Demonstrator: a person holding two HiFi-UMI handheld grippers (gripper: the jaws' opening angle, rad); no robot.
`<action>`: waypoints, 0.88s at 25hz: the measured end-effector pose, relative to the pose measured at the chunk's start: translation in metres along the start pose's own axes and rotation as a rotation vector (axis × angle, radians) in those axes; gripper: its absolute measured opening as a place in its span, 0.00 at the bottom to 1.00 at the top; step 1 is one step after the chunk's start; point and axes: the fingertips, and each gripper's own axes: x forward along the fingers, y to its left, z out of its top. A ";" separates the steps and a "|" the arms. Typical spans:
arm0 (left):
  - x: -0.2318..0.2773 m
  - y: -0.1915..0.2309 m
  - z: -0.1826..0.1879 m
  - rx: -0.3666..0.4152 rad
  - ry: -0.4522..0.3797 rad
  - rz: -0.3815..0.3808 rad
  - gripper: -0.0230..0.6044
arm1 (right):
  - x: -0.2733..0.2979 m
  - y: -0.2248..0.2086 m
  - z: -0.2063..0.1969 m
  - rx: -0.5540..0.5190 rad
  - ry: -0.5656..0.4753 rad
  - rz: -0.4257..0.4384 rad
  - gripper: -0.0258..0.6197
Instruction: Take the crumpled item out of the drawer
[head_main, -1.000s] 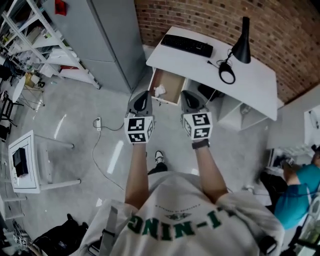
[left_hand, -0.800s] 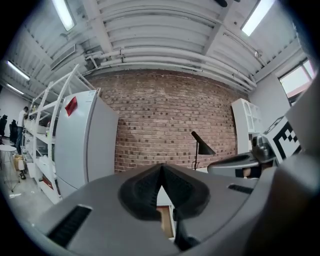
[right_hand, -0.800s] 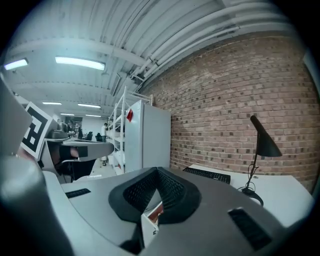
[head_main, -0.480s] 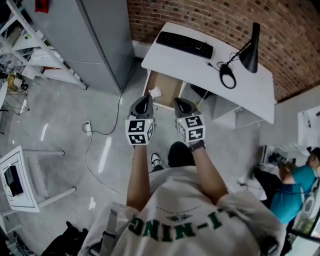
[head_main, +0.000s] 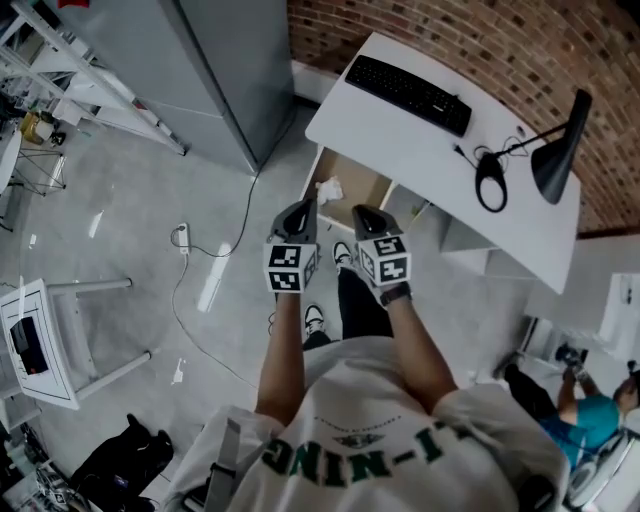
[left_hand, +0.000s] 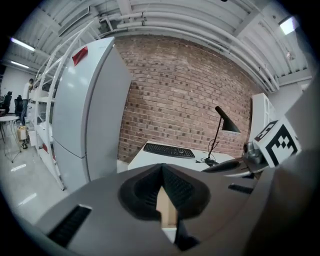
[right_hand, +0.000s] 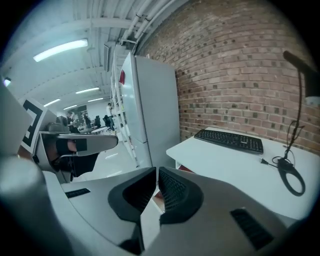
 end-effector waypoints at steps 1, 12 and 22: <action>0.012 0.003 -0.004 -0.009 0.019 0.000 0.03 | 0.012 -0.008 -0.004 0.007 0.018 0.008 0.05; 0.117 0.049 -0.042 -0.044 0.130 0.002 0.03 | 0.152 -0.050 -0.076 0.038 0.261 0.103 0.14; 0.168 0.083 -0.120 -0.106 0.183 -0.026 0.03 | 0.256 -0.066 -0.175 -0.010 0.468 0.152 0.23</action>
